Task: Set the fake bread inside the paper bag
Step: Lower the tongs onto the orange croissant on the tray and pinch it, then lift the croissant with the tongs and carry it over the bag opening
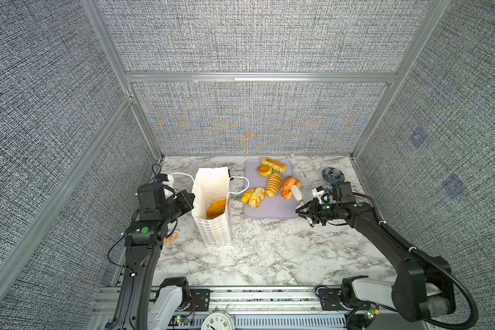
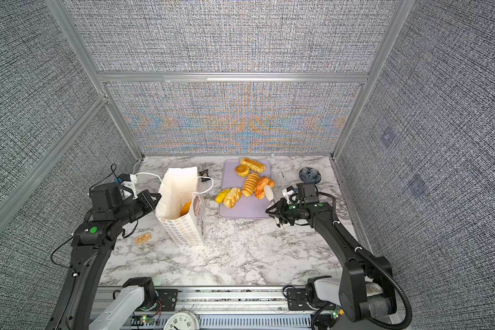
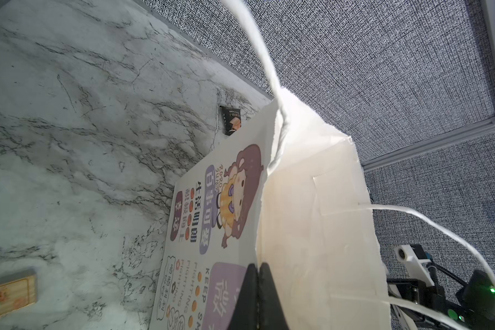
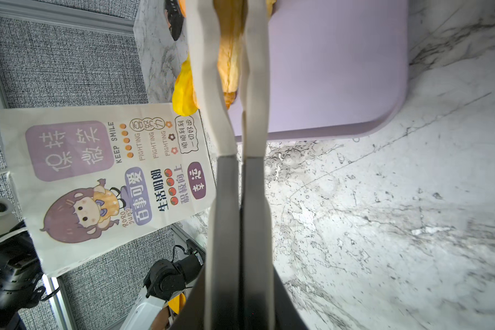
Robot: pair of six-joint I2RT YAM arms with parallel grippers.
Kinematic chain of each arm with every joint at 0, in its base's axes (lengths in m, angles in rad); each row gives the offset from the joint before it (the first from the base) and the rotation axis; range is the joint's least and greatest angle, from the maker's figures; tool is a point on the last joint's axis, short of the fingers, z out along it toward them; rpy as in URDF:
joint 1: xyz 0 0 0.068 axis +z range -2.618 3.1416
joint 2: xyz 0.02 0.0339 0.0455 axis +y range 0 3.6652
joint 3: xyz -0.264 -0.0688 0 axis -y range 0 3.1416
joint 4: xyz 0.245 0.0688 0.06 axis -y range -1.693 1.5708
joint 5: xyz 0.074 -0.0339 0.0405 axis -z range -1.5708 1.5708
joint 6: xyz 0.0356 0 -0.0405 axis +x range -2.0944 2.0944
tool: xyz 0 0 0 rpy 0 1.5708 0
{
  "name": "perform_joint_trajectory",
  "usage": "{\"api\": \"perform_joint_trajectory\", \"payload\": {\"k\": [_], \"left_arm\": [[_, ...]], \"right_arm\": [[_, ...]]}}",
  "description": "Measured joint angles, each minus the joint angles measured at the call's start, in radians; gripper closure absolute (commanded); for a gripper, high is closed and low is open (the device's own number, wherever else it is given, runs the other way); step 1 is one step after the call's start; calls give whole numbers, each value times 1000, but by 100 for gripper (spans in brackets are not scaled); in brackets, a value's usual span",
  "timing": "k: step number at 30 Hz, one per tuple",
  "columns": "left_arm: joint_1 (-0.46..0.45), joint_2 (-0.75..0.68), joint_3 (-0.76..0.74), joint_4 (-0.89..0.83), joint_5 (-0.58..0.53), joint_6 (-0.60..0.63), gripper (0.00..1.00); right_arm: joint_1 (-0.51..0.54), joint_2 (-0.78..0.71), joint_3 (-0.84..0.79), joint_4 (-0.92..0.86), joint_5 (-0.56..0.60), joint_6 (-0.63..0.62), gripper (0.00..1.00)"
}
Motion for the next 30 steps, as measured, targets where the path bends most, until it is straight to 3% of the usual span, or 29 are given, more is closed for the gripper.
{"api": "perform_joint_trajectory", "payload": {"k": [9,30], "left_arm": [[0,-1,0,0,-5,-6,96],[0,4,0,5,-5,-17,98]], "right_arm": [[56,-67,151,-117,32,-41,85],[252,-93,451,-183,55,-54,86]]}}
